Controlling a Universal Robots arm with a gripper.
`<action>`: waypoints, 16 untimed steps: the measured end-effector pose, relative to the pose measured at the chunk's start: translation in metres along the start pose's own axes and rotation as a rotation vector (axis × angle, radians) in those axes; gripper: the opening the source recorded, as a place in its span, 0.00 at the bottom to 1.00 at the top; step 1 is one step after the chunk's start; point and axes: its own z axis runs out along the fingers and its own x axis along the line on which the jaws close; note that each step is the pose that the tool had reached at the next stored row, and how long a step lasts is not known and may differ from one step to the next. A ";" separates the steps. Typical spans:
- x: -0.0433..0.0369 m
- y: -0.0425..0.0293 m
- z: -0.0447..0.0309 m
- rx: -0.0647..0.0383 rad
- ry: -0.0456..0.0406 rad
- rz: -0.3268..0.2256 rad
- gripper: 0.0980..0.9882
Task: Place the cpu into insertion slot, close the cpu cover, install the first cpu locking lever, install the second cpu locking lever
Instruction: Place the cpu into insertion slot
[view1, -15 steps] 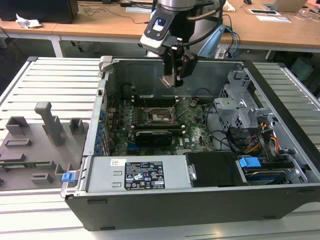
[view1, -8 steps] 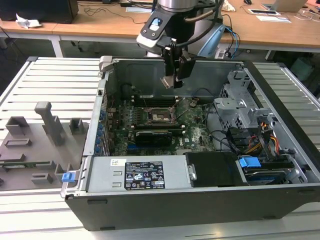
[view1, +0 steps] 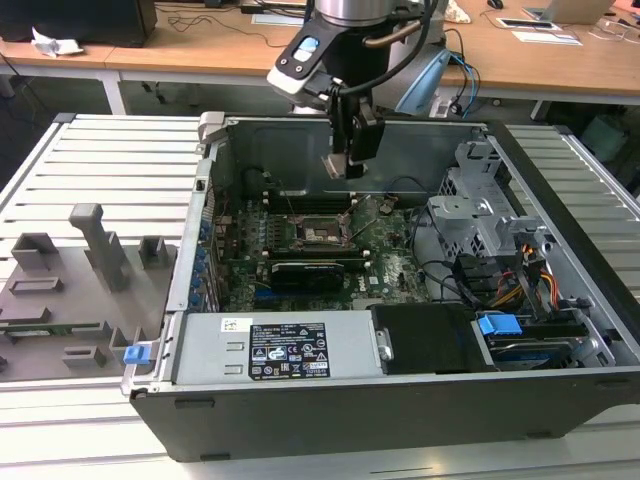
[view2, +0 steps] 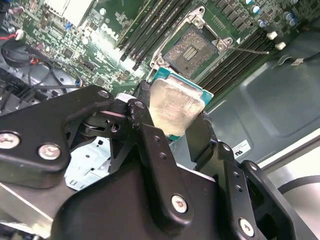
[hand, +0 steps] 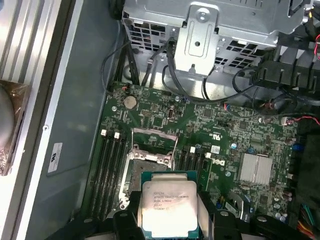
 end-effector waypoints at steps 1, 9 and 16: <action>0.0000 0.0000 0.0004 0.000 -0.0013 0.015 0.48; 0.0000 -0.0003 0.0028 -0.002 -0.0091 0.105 0.48; -0.0001 -0.0004 0.0045 -0.002 -0.0134 0.154 0.48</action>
